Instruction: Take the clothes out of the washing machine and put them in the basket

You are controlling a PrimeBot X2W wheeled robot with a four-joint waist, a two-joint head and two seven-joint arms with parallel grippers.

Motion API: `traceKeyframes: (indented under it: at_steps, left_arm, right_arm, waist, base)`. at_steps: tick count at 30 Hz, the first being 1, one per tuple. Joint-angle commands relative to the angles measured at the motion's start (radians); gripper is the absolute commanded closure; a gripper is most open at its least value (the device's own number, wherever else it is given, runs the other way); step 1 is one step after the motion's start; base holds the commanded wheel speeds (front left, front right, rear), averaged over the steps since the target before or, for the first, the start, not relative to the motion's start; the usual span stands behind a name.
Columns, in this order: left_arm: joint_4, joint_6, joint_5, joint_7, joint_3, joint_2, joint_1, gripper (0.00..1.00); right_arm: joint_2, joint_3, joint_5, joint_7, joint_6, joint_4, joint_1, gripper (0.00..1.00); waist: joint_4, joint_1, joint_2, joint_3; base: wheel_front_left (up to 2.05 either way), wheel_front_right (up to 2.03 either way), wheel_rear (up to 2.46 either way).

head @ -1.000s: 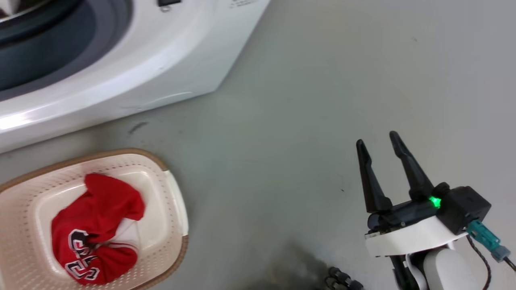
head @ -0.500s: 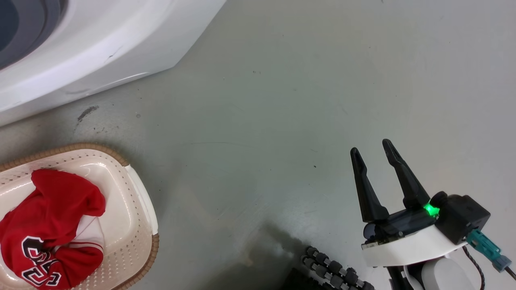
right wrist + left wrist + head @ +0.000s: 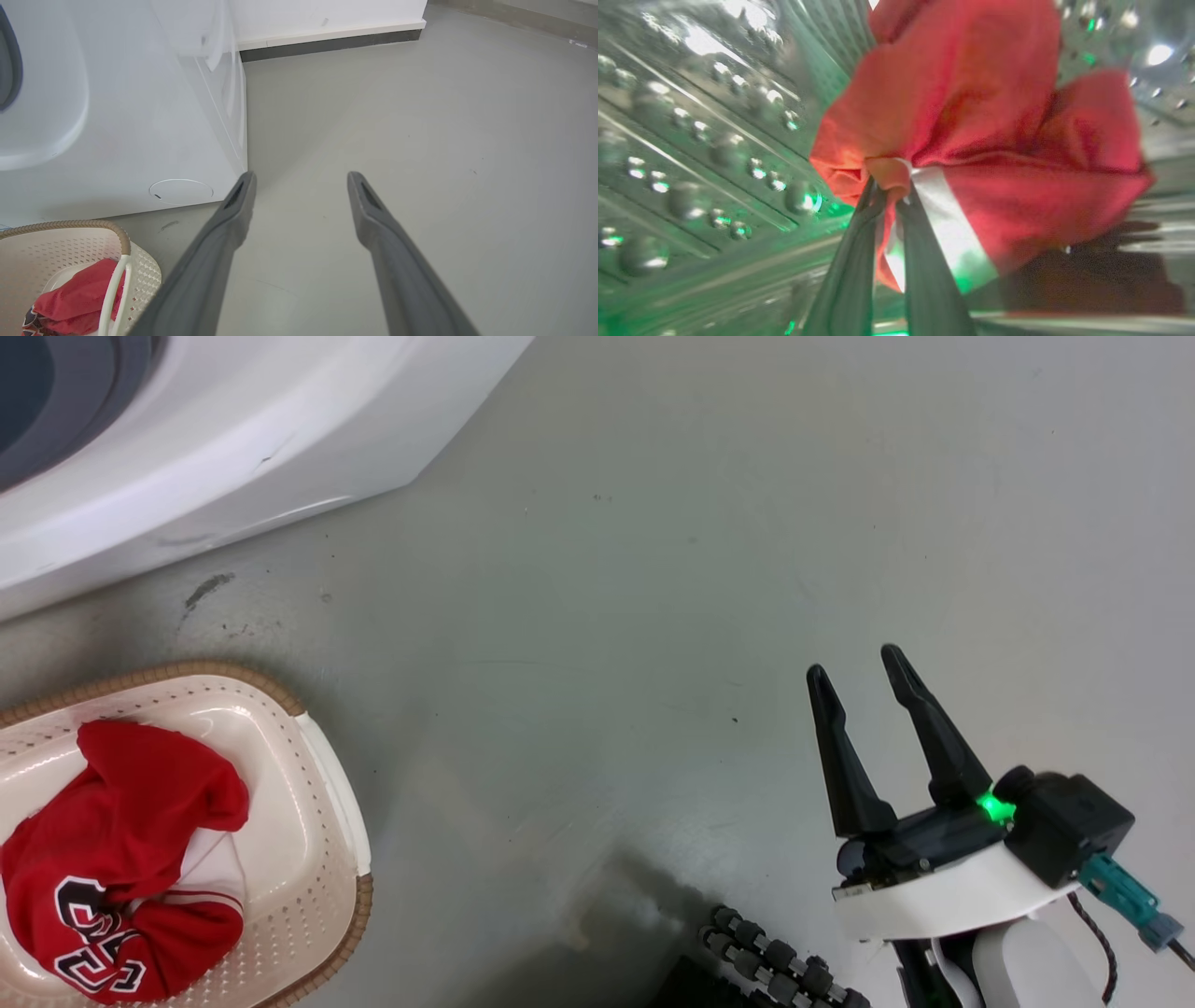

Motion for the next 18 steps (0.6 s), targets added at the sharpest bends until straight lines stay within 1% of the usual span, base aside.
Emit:
traceKeyframes:
  at_steps: [1, 3, 4, 5, 11, 18]
  left_arm:
    - [-0.004, -0.001, 0.0, -0.025, 0.001, 0.007, -0.009, 1.0]
    - [-0.013, -0.005, 0.001, -0.073, 0.003, 0.019, -0.004, 1.0]
    - [-0.013, -0.005, 0.001, -0.073, 0.003, 0.019, -0.004, 1.0]
    - [-0.02, -0.008, -0.008, -0.124, 0.004, 0.01, 0.013, 1.0]
    - [-0.025, -0.017, -0.037, -0.308, 0.016, -0.039, 0.083, 1.0]
    - [-0.024, -0.024, -0.078, -0.531, 0.029, -0.092, 0.218, 1.0]
  right_arm:
    - [0.002, 0.003, 0.002, -0.002, -0.001, 0.004, -0.016, 0.0]
    - [0.002, 0.003, -0.001, -0.002, -0.001, 0.008, -0.028, 0.0]
    - [0.002, 0.003, -0.001, -0.002, -0.001, 0.008, -0.028, 0.0]
    - [0.002, -0.011, -0.008, -0.002, -0.001, 0.013, -0.037, 0.0]
    - [0.002, -0.064, -0.044, -0.002, -0.001, 0.025, -0.05, 0.0]
    - [0.001, -0.109, -0.086, -0.002, -0.001, 0.037, -0.051, 0.0]
  waist:
    - [-0.002, -0.0001, 0.0, -0.01]
    - [0.0, -0.0001, 0.0, -0.023]
    - [0.0, -0.0001, 0.0, -0.023]
    - [0.019, -0.0001, 0.0, -0.042]
    - [0.096, -0.0001, 0.0, -0.124]
    - [0.178, -0.0001, 0.0, -0.229]
  base:
    - [0.0, 0.0, 0.0]
    - [0.0, 0.0, 0.0]
    - [0.0, 0.0, 0.0]
    - [0.0, 0.0, 0.0]
    - [0.0, 0.0, 0.0]
    - [0.0, 0.0, 0.0]
